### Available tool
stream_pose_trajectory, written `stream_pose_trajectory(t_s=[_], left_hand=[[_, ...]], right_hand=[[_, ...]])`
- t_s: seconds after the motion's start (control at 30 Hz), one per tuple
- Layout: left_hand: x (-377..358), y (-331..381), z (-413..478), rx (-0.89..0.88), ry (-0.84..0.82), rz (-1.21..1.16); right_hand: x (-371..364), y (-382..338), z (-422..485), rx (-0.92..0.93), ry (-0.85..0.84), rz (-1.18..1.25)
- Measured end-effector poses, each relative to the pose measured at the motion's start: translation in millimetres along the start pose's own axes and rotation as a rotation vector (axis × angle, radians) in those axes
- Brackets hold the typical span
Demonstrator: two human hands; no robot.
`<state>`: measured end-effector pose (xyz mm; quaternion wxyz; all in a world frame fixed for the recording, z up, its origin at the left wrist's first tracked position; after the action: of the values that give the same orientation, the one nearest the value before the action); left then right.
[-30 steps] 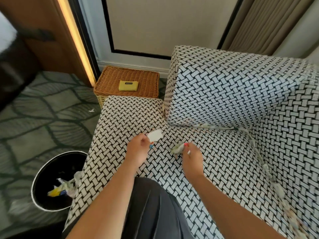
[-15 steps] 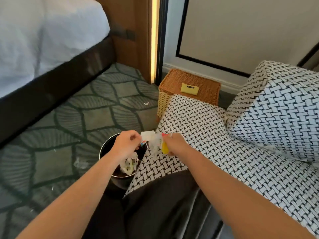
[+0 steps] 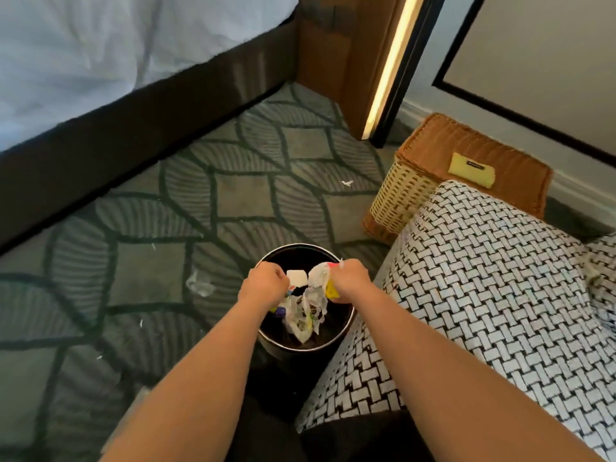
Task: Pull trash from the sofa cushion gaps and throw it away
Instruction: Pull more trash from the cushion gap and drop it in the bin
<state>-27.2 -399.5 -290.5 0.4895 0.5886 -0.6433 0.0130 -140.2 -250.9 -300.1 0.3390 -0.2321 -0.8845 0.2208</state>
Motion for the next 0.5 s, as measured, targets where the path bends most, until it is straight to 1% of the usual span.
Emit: stream_pose_trajectory(t_s=[0.13,0.23,0.37,0.5], left_hand=[[-16,-5,25,0.011,-0.087,0.071],[-29,-6,34,-0.012,-0.184,0.150],[-47,-15,32,-0.007,-0.342,0.210],[-41,-7,24,-0.069,-0.299,0.201]], right_hand=[[-16,8,20,-0.011,-0.050,-0.126],[-31,14,28,-0.030,-0.105,-0.118],[-34,12,18,0.003,-0.146,-0.349],[-20,-5,8,0.167,-0.095,-0.382]])
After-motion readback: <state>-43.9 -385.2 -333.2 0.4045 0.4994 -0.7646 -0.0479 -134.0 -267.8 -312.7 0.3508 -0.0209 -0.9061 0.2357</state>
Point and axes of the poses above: each hand's wrist, its own z-axis towards the middle knuckle, its own x-axis out of the back of the hand, y = z × x, the point moved 9 cm from there along z, towards the middle knuckle, and after that the axes turned 3 degrees about -y, right-handed, at the moved point
